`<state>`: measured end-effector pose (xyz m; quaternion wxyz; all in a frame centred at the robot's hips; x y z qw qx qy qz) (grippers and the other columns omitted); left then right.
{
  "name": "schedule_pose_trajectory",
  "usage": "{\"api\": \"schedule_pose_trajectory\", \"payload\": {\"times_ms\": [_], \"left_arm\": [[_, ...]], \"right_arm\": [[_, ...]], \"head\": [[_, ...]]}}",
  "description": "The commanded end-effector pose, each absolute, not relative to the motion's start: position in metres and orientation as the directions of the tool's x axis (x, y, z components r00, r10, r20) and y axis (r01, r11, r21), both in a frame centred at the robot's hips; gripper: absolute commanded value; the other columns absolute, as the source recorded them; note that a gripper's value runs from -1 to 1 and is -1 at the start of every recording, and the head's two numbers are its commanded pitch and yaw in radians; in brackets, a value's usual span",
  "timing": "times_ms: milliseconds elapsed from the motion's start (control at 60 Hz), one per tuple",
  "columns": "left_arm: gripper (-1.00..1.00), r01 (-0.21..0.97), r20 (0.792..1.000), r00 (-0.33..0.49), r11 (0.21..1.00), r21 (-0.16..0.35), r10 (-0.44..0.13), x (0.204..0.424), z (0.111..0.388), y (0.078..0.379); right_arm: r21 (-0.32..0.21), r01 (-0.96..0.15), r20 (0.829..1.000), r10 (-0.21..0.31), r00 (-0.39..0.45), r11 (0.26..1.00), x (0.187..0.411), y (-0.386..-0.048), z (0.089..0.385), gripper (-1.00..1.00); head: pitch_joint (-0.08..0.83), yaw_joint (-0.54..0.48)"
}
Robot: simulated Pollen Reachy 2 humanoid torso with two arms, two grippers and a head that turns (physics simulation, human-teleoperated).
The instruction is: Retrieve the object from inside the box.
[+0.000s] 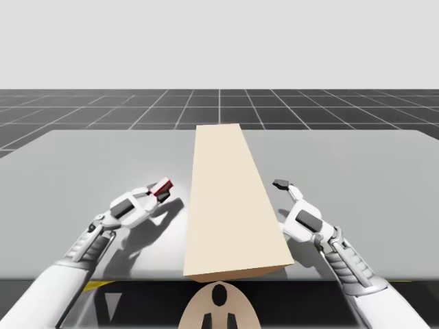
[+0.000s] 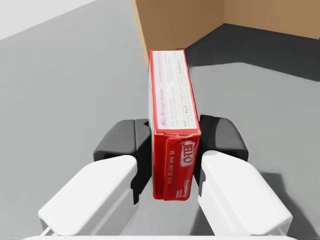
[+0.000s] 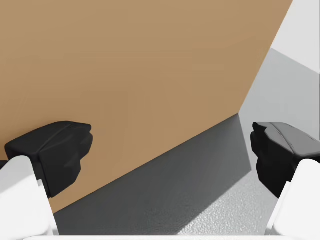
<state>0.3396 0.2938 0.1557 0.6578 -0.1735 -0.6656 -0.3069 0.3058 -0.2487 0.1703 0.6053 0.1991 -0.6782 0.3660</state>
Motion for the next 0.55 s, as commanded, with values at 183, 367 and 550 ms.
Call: {"api": "schedule_pose_trajectory", "payload": {"times_ms": [183,367,550], "left_arm": [[1.00,0.515,0.961,-0.212,0.816,0.262,-0.175,0.348,0.236,0.331],[1.00,0.452,0.936,-0.291,0.835,0.316,-0.197,0.357,0.297,0.341],[1.00,0.403,0.896,-0.383,0.832,0.381,-0.225,0.361,0.363,0.336]], "right_arm": [[-0.248,-0.726,0.969,0.151,-0.198,0.641,0.306,-0.245,0.172,-1.00],[-0.247,-0.725,0.969,0.151,-0.197,0.643,0.306,-0.246,0.172,-1.00],[-0.249,-0.723,0.968,0.154,-0.196,0.645,0.307,-0.247,0.172,-1.00]], "head": [[-0.009,-0.02],[-0.010,-0.03],[-0.012,-0.03]]}}
